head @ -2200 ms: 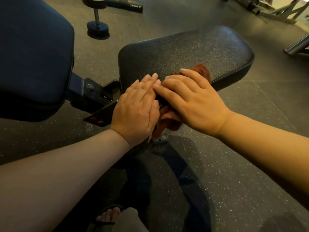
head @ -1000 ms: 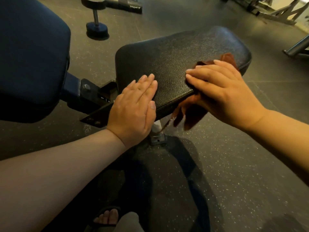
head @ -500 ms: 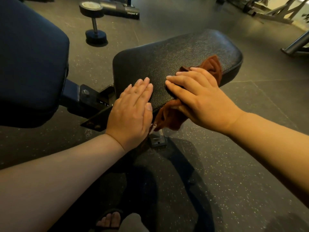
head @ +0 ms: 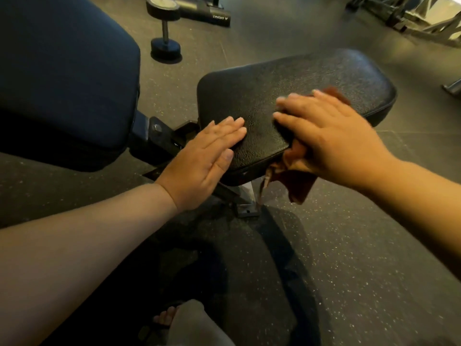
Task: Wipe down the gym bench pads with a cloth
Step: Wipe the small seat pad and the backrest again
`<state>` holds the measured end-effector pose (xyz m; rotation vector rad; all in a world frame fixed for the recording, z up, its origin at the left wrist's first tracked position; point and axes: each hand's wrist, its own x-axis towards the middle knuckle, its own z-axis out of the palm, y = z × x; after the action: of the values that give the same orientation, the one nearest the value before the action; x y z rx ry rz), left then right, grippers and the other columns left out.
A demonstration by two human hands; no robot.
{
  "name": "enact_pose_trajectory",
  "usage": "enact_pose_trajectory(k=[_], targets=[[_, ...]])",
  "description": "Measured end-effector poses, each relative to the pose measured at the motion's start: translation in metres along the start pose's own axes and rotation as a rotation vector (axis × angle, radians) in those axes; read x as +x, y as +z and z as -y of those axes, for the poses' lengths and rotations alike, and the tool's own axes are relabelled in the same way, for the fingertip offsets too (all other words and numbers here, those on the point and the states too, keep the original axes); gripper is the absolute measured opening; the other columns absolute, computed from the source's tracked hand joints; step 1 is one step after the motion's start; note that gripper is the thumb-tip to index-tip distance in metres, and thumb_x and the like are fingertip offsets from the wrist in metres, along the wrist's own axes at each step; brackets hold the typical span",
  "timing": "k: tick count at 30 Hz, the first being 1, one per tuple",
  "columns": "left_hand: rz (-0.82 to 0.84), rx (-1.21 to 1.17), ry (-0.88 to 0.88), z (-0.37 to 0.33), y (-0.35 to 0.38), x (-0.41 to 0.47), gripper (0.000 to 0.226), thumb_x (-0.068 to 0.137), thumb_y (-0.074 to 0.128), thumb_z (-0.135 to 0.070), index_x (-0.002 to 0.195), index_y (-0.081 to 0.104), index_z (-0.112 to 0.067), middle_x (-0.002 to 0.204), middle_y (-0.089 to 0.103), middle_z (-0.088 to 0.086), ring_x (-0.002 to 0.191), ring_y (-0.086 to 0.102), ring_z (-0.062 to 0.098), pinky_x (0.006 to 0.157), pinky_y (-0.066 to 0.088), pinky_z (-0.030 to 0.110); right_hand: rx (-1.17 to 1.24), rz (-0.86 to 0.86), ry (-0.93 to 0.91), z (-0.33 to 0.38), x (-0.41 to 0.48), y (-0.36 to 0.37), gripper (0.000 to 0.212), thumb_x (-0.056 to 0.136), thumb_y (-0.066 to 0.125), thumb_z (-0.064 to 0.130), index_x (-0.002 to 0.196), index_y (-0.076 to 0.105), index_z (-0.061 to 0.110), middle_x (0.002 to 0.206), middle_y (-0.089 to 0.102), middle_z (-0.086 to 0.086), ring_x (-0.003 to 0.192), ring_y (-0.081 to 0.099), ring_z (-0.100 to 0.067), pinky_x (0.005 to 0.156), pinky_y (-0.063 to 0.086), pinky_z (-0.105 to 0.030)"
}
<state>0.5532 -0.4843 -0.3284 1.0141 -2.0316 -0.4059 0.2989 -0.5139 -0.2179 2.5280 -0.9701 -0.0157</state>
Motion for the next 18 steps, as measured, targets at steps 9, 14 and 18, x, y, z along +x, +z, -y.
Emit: enact_pose_trajectory(k=[9, 14, 18], targets=[[-0.072, 0.017, -0.065, -0.005, 0.013, -0.004, 0.049, 0.106, 0.027, -0.024, 0.152, 0.036, -0.010, 0.162, 0.028, 0.004, 0.153, 0.016, 0.015, 0.125, 0.010, 0.047, -0.049, -0.072, 0.106, 0.053, 0.016, 0.015, 0.096, 0.085, 0.046, 0.080, 0.142, 0.051, 0.002, 0.149, 0.049, -0.017, 0.139, 0.042, -0.035, 0.121, 0.022, -0.053], [-0.077, 0.039, -0.047, -0.002, 0.013, -0.004, 0.050, 0.106, 0.027, -0.023, 0.152, 0.036, -0.008, 0.161, 0.029, 0.005, 0.152, 0.018, 0.016, 0.124, 0.012, 0.047, -0.062, -0.056, 0.105, 0.057, 0.018, 0.012, 0.091, 0.092, 0.036, 0.076, 0.146, 0.047, 0.004, 0.152, 0.045, -0.017, 0.141, 0.039, -0.036, 0.122, 0.019, -0.054], [-0.059, 0.025, -0.046, -0.002, 0.012, -0.003, 0.049, 0.106, 0.028, -0.023, 0.152, 0.035, -0.009, 0.162, 0.028, 0.004, 0.152, 0.016, 0.015, 0.124, 0.012, 0.047, -0.016, -0.053, -0.033, 0.040, 0.008, 0.013, 0.067, 0.096, 0.047, 0.049, 0.148, 0.045, 0.006, 0.156, 0.039, -0.017, 0.145, 0.034, -0.036, 0.123, 0.017, -0.053]])
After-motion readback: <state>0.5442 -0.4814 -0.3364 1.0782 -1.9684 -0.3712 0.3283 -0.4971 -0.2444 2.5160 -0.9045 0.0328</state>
